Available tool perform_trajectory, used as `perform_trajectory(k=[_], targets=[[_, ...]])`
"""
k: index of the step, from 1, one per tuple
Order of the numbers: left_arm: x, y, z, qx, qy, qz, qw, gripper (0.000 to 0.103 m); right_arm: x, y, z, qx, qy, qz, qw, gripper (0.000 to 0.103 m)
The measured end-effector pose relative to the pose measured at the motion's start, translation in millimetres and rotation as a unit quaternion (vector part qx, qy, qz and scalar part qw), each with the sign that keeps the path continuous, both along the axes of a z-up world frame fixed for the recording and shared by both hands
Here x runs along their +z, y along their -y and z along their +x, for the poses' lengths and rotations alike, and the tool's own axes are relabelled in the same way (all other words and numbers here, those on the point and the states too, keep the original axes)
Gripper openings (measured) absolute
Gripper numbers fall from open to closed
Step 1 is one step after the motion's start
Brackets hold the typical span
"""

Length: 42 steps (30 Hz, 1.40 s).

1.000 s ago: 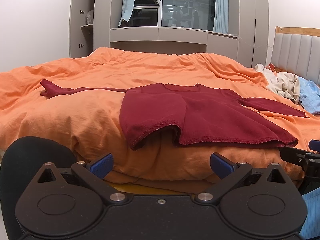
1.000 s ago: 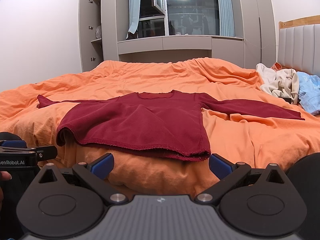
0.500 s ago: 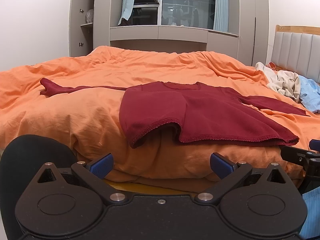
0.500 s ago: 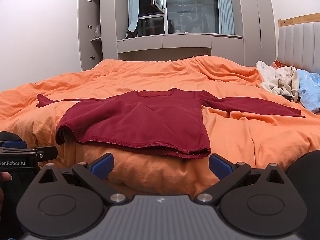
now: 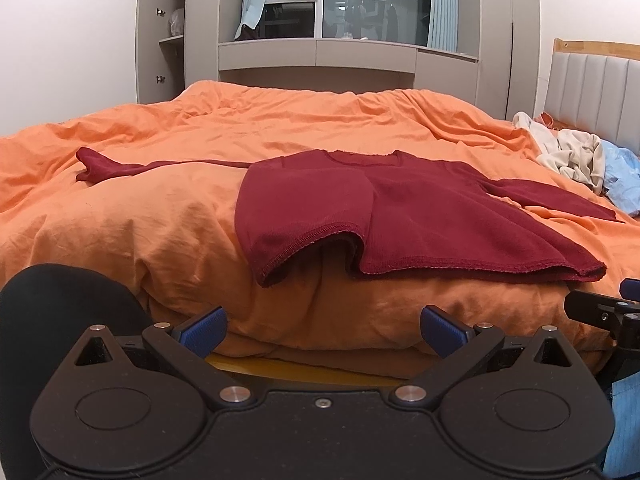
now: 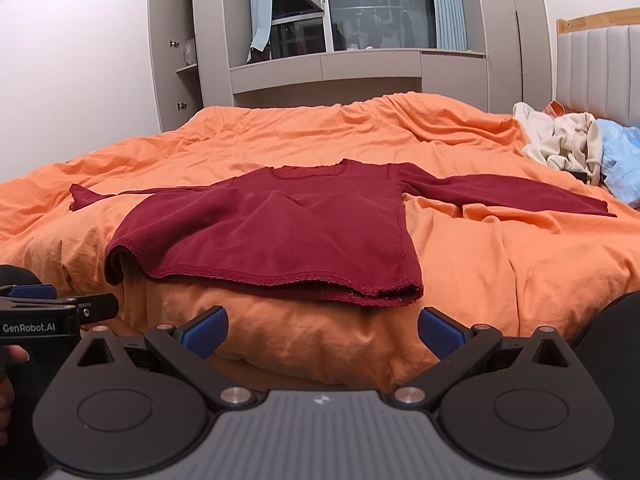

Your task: Fold small clothes

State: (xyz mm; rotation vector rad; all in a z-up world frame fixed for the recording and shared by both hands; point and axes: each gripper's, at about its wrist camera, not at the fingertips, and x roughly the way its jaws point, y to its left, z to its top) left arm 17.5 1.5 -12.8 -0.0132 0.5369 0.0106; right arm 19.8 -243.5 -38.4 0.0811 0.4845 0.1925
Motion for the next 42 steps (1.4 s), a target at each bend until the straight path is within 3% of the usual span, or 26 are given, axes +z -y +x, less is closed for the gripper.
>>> perform_trajectory(k=[16, 25, 33, 38, 42], targets=[[14, 17, 50, -0.023, -0.011, 0.005, 0.9997, 0.103, 25, 34, 51, -0.013, 0.023, 0.021, 0.999, 0.103], [39, 46, 120, -0.072, 0.001, 0.0, 0.9974, 0.103, 36, 95, 134, -0.105, -0.018, 0.037, 0.994, 0.103], [56, 70, 223, -0.097, -0.002, 0.014, 0.9952, 0.103, 32, 195, 192, -0.246, -0.007, 0.114, 0.962, 0.103], [51, 77, 277, -0.115, 0.002, 0.028, 0.993, 0.103, 27, 256, 216, -0.29, 0.009, 0.157, 0.944, 0.103], [40, 79, 311, -0.124, -0.005, 0.017, 0.9922, 0.103, 21, 289, 240, -0.327, 0.006, 0.176, 0.929, 0.103]])
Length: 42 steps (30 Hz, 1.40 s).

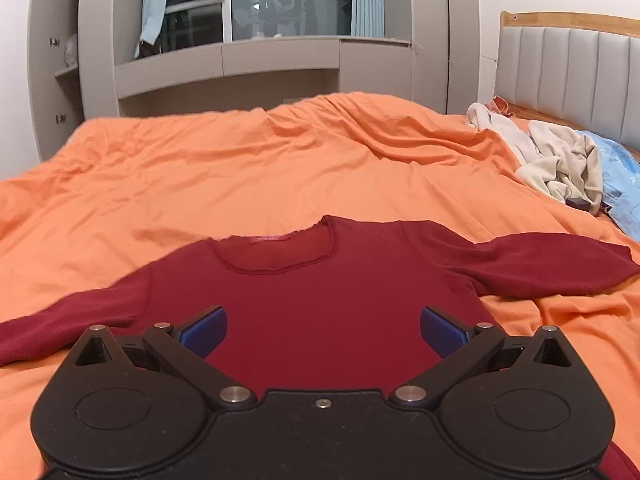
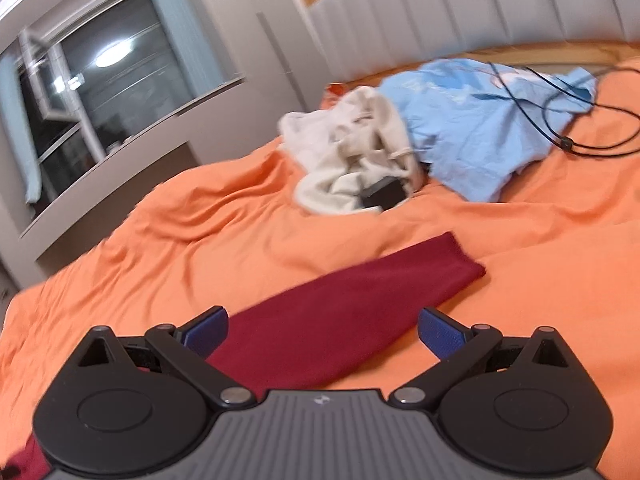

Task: Fold small clothes
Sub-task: 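Reach the right gripper to a sleeve cuff and close on it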

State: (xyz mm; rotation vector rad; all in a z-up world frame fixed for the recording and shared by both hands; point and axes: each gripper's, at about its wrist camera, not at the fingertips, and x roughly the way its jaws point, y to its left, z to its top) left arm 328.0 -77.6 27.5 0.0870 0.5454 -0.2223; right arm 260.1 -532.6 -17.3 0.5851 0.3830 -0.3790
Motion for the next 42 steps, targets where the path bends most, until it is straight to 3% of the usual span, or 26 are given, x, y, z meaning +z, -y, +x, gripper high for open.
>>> perform_trajectory(k=[2, 6, 11, 14, 16, 18, 21, 28, 33, 38, 42], targets=[[-7, 0, 13, 0.0, -0.009, -0.007, 0.9999, 0.103, -5, 15, 15, -0.023, -0.011, 0.013, 1.0, 0.103], [-25, -5, 33, 0.011, -0.03, -0.017, 0.9993, 0.103, -18, 37, 40, -0.076, -0.044, 0.026, 0.996, 0.091], [-43, -16, 45, 0.022, -0.072, -0.025, 0.9968, 0.103, -34, 51, 60, -0.136, -0.082, -0.002, 0.987, 0.075], [-50, -20, 51, 0.026, -0.096, -0.034, 0.9945, 0.103, -45, 58, 66, -0.159, -0.095, -0.007, 0.983, 0.056], [-53, -22, 53, 0.026, -0.104, -0.038, 0.9935, 0.103, -53, 63, 69, -0.167, -0.098, 0.0, 0.981, 0.03], [-55, -24, 52, 0.025, -0.107, -0.04, 0.9931, 0.103, -57, 64, 71, -0.175, -0.103, -0.011, 0.979, 0.012], [-55, -25, 50, 0.024, -0.109, -0.044, 0.9928, 0.103, -55, 61, 69, -0.176, -0.089, -0.025, 0.98, 0.0], [-48, -28, 50, 0.031, -0.105, -0.054, 0.9926, 0.103, -11, 31, 57, -0.137, -0.014, -0.113, 0.984, 0.0], [-32, -39, 53, 0.054, -0.085, -0.05, 0.9937, 0.103, 35, -9, 69, -0.057, 0.025, -0.167, 0.984, 0.0], [-17, -61, 57, 0.091, -0.07, -0.056, 0.9919, 0.103, 92, -68, 86, 0.034, 0.088, -0.219, 0.971, 0.0], [-6, -81, 57, 0.112, -0.062, -0.08, 0.9886, 0.103, 117, -92, 99, 0.094, 0.1, -0.19, 0.972, 0.002]])
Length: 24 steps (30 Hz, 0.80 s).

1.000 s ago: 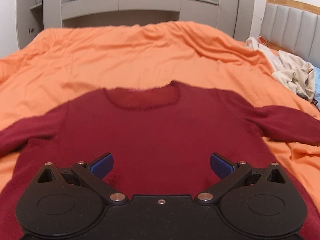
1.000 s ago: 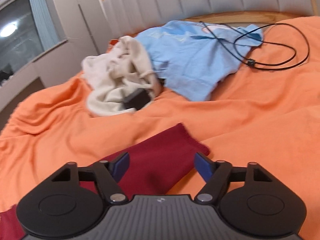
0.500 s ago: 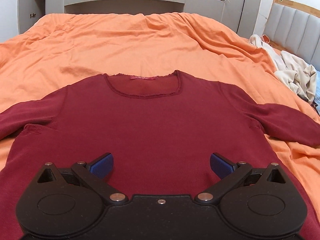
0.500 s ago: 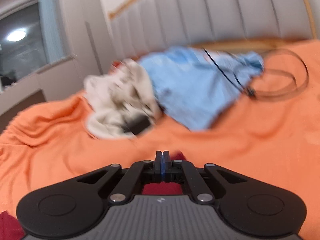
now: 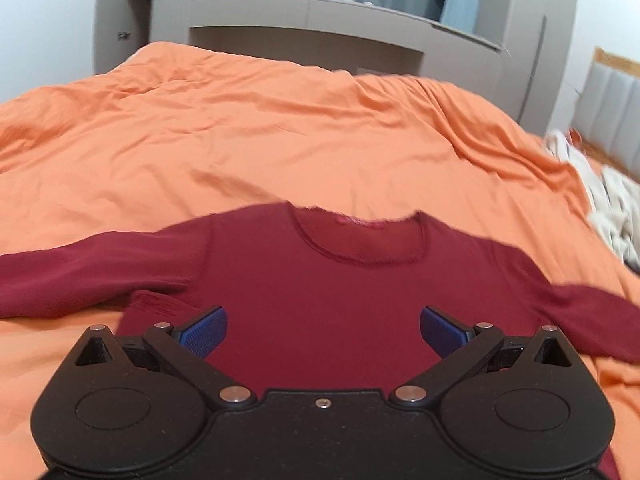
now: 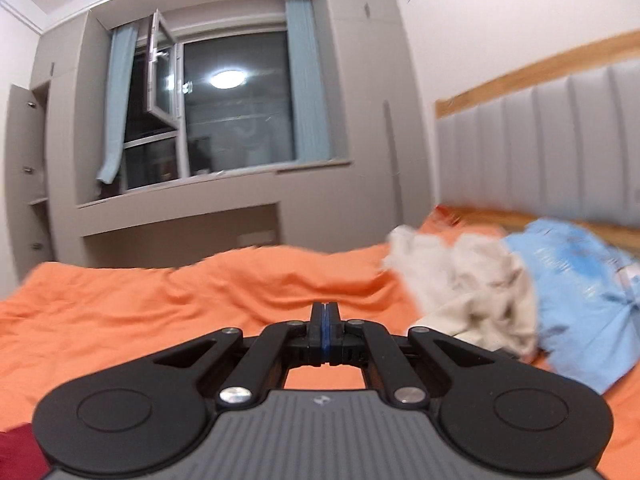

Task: Fold small clothes
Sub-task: 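Reach the right gripper to a sleeve cuff and close on it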

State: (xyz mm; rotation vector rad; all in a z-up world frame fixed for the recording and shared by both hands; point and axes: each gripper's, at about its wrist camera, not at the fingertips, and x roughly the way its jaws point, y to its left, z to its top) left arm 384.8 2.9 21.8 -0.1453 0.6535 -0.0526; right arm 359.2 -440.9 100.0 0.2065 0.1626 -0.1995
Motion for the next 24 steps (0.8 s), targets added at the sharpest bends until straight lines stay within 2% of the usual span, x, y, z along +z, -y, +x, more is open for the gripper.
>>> perform_trajectory(k=[2, 4, 5, 7, 13, 20, 24], targets=[[2, -7, -2, 0.006, 0.004, -0.006, 1.0, 0.103, -2, 5, 3, 0.006, -0.015, 0.022, 1.0, 0.008], [3, -9, -5, 0.005, 0.006, -0.009, 0.9999, 0.103, -11, 16, 3, -0.007, -0.032, 0.025, 0.999, 0.025], [3, -10, -6, 0.003, 0.006, -0.009, 0.9999, 0.103, -16, 22, 1, -0.015, -0.04, 0.024, 0.999, 0.029], [1, -10, -10, -0.002, 0.006, -0.005, 1.0, 0.103, -29, 35, -9, -0.027, -0.057, 0.031, 0.998, 0.043], [-6, -1, -15, -0.019, 0.007, 0.004, 0.9998, 0.103, -74, 84, -43, -0.071, -0.111, 0.071, 0.989, 0.07], [-12, 24, -13, -0.05, 0.009, -0.003, 0.9987, 0.103, -126, 133, -58, -0.12, -0.156, 0.13, 0.972, 0.073], [-18, 39, -13, -0.067, 0.004, 0.01, 0.9977, 0.103, -153, 157, -54, -0.149, -0.174, 0.199, 0.953, 0.073]])
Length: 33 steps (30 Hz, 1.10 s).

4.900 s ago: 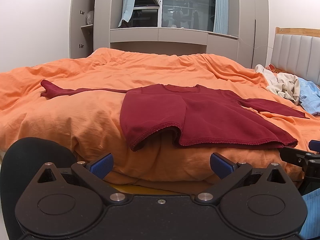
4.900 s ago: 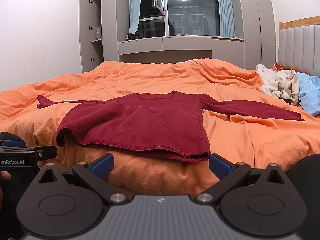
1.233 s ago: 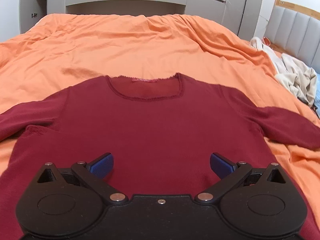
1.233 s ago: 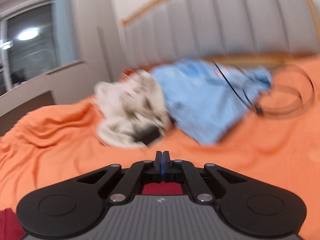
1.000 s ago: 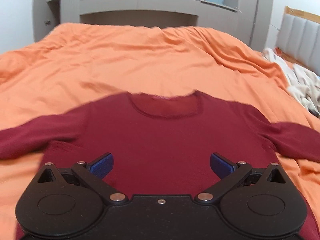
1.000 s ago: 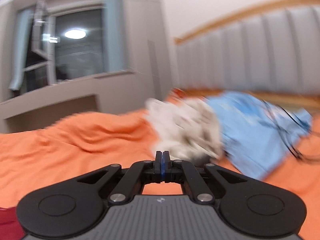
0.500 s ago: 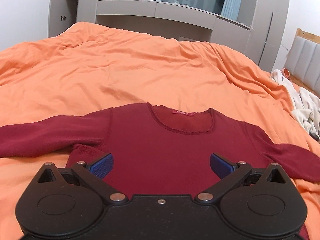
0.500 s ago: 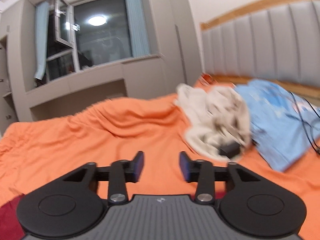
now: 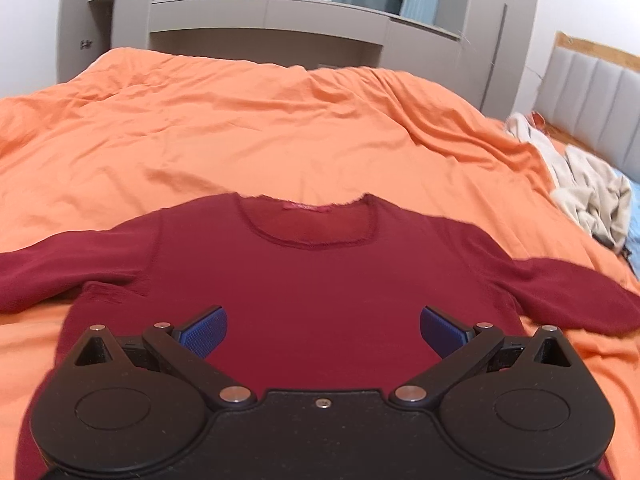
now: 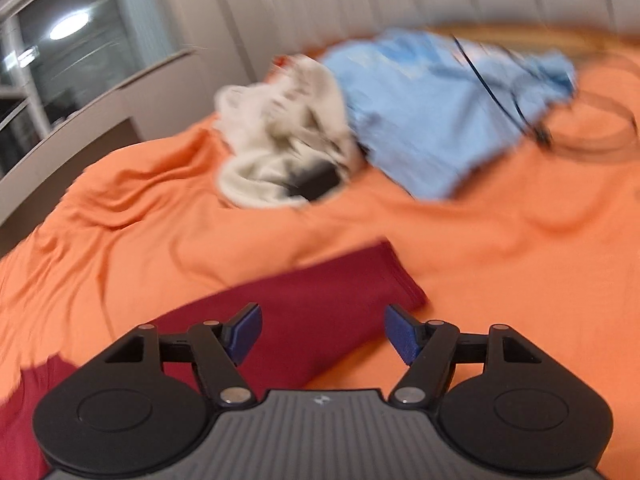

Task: Fold small clothes
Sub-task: 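Reach the right gripper to a sleeve cuff and close on it, then carry the held sleeve across the shirt body and open the right gripper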

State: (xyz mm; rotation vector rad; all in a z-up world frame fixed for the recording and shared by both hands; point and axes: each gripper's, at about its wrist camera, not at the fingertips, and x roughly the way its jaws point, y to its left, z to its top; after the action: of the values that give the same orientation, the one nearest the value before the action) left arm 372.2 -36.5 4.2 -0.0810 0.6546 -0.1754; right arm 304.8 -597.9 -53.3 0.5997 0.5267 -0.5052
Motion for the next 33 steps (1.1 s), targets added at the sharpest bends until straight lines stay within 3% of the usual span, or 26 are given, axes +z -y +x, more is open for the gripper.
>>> perform_trajectory(k=[5, 8, 10, 11, 13, 16, 21, 26, 33], targets=[[-9, 7, 2, -0.005, -0.013, 0.014, 0.9998, 0.103, -25, 19, 6, -0.034, 0.001, 0.076, 0.997, 0.073], [-12, 5, 4, -0.004, -0.021, 0.01, 0.9997, 0.103, -32, 24, 12, -0.049, 0.016, 0.09, 0.995, 0.063], [-12, 3, 5, -0.003, -0.023, 0.009, 0.9997, 0.103, -33, 25, 15, -0.062, 0.022, 0.084, 0.994, 0.048], [-12, 3, 5, -0.003, -0.023, 0.009, 0.9997, 0.103, -33, 26, 18, -0.068, 0.024, 0.077, 0.994, 0.04], [-12, 3, 5, -0.003, -0.022, 0.009, 0.9997, 0.103, -31, 27, 20, -0.085, 0.021, 0.06, 0.994, 0.008], [-12, 2, 5, -0.001, -0.021, 0.01, 0.9997, 0.103, -23, 20, 21, -0.081, 0.026, 0.024, 0.996, 0.006], [-7, -2, 8, 0.016, -0.02, 0.008, 0.9996, 0.103, 26, -22, 24, -0.043, 0.053, -0.101, 0.993, 0.005], [5, -17, 9, 0.04, -0.01, -0.002, 0.9991, 0.103, 93, -97, 41, 0.053, 0.11, -0.217, 0.968, 0.005], [23, -49, 10, 0.087, 0.006, -0.029, 0.9958, 0.103, 151, -233, 72, 0.215, 0.179, -0.296, 0.913, 0.005]])
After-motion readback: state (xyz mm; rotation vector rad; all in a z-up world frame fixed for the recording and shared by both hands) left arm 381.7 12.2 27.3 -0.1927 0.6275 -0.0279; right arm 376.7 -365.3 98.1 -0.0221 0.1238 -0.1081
